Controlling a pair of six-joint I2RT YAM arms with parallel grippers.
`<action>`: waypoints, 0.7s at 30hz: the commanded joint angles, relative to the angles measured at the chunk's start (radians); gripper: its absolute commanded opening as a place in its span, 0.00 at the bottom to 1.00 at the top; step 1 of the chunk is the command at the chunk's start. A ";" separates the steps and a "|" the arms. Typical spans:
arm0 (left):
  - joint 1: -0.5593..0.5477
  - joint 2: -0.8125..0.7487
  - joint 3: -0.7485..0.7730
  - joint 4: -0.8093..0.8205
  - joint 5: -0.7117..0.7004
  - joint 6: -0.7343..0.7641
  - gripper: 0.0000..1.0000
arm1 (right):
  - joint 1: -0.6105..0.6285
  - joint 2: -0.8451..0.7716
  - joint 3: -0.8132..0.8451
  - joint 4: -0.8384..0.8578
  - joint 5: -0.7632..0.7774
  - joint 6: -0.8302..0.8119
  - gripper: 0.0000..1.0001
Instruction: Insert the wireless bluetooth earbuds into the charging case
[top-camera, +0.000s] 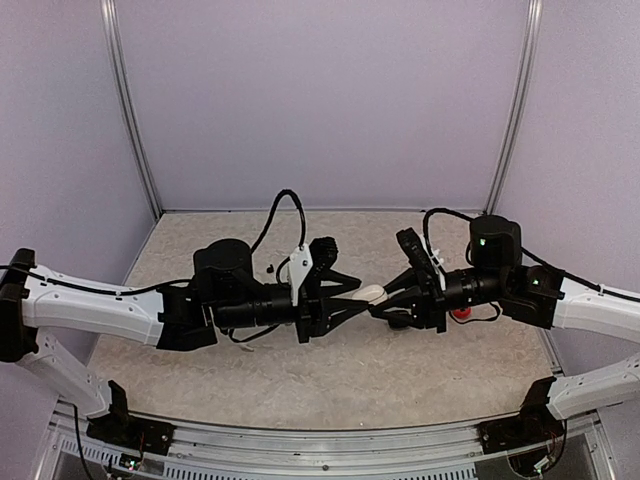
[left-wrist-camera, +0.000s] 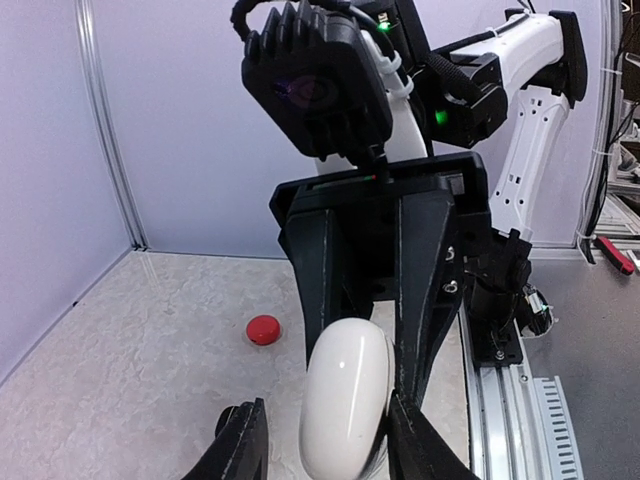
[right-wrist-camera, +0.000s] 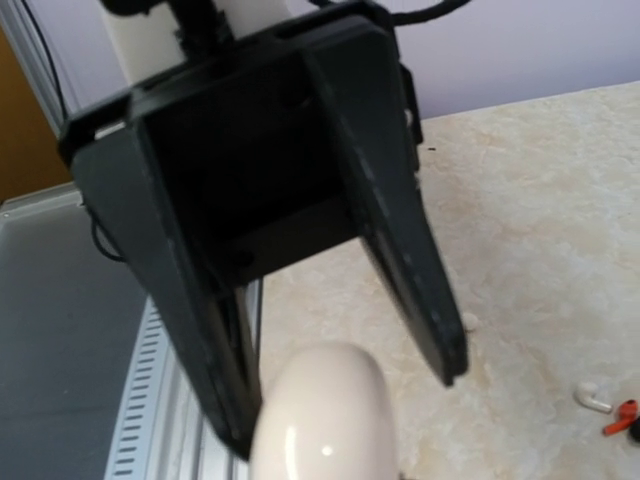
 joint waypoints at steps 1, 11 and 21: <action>0.055 -0.030 -0.020 0.073 -0.054 -0.057 0.41 | 0.037 -0.008 0.017 -0.015 -0.044 -0.032 0.00; 0.091 -0.020 -0.017 0.064 -0.058 -0.088 0.41 | 0.045 -0.004 0.004 -0.042 -0.024 -0.050 0.00; 0.104 -0.025 -0.021 0.067 -0.060 -0.092 0.42 | 0.048 0.006 -0.002 -0.051 -0.013 -0.079 0.00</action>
